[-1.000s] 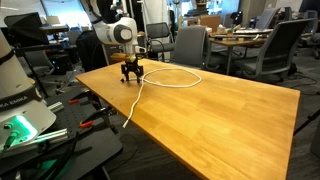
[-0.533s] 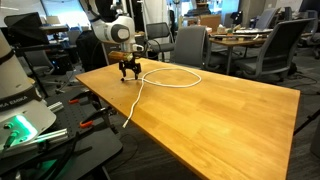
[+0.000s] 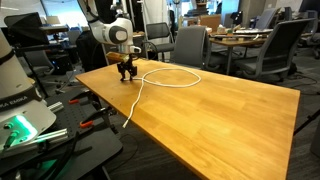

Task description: Make a knot using the object on the table

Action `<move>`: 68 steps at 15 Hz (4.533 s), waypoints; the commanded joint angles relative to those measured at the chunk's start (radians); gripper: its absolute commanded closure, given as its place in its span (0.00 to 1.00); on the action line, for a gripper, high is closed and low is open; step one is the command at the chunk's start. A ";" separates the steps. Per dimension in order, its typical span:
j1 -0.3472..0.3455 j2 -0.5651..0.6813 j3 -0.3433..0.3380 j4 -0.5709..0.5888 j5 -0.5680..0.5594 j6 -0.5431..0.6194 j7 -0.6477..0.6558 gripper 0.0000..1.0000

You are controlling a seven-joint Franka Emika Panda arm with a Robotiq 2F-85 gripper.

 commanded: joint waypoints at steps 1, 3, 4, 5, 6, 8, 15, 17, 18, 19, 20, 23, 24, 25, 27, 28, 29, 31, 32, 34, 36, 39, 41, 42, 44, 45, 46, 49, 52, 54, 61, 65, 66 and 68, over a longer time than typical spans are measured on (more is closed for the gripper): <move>0.020 -0.014 -0.015 -0.026 0.013 -0.032 0.059 0.44; 0.011 -0.015 -0.001 -0.035 0.030 -0.029 0.064 0.69; 0.006 -0.015 0.010 -0.038 0.046 -0.032 0.062 0.74; 0.002 -0.017 0.020 -0.040 0.062 -0.033 0.057 0.81; -0.003 -0.018 0.033 -0.042 0.079 -0.029 0.047 0.91; -0.004 -0.025 0.045 -0.045 0.103 -0.028 0.041 1.00; 0.081 -0.225 0.001 -0.081 -0.018 -0.053 0.090 0.97; 0.113 -0.295 -0.018 -0.073 -0.106 -0.068 0.118 0.97; 0.127 -0.339 -0.025 -0.065 -0.157 -0.087 0.137 0.97; 0.136 -0.385 -0.030 -0.054 -0.212 -0.115 0.157 0.97; 0.138 -0.430 -0.033 -0.036 -0.273 -0.154 0.181 0.97; 0.103 -0.557 -0.019 0.010 -0.420 -0.241 0.223 0.97; 0.083 -0.580 -0.017 0.024 -0.471 -0.246 0.239 0.97; 0.060 -0.583 -0.017 0.034 -0.524 -0.239 0.249 0.97; 0.021 -0.548 -0.023 0.039 -0.543 -0.216 0.198 0.97; 0.010 -0.513 -0.032 0.036 -0.507 -0.204 0.152 0.97; 0.001 -0.474 -0.042 0.034 -0.466 -0.197 0.100 0.97; -0.014 -0.379 -0.062 0.052 -0.344 -0.171 -0.032 0.97; -0.023 -0.332 -0.065 0.071 -0.294 -0.172 -0.097 0.97; -0.048 -0.241 -0.072 0.134 -0.249 -0.216 -0.202 0.97; -0.072 -0.168 -0.084 0.205 -0.251 -0.252 -0.269 0.97; -0.108 -0.100 -0.096 0.308 -0.248 -0.259 -0.332 0.97; -0.130 -0.068 -0.095 0.372 -0.232 -0.249 -0.362 0.97; -0.141 -0.051 -0.092 0.404 -0.221 -0.250 -0.376 0.97; -0.152 -0.023 -0.089 0.460 -0.206 -0.252 -0.396 0.97; -0.155 -0.010 -0.089 0.485 -0.200 -0.255 -0.403 0.97; -0.157 0.004 -0.089 0.508 -0.196 -0.259 -0.407 0.97; -0.158 0.033 -0.088 0.555 -0.184 -0.264 -0.404 0.64; -0.151 0.034 -0.088 0.555 -0.183 -0.251 -0.380 0.43; -0.142 0.017 -0.093 0.530 -0.191 -0.245 -0.356 0.27; -0.151 0.023 -0.096 0.471 -0.143 -0.259 -0.306 0.00; -0.154 0.026 -0.094 0.463 -0.133 -0.267 -0.311 0.00; -0.115 0.039 -0.148 0.470 -0.224 -0.219 -0.251 0.00; -0.106 0.066 -0.209 0.494 -0.286 -0.172 -0.158 0.00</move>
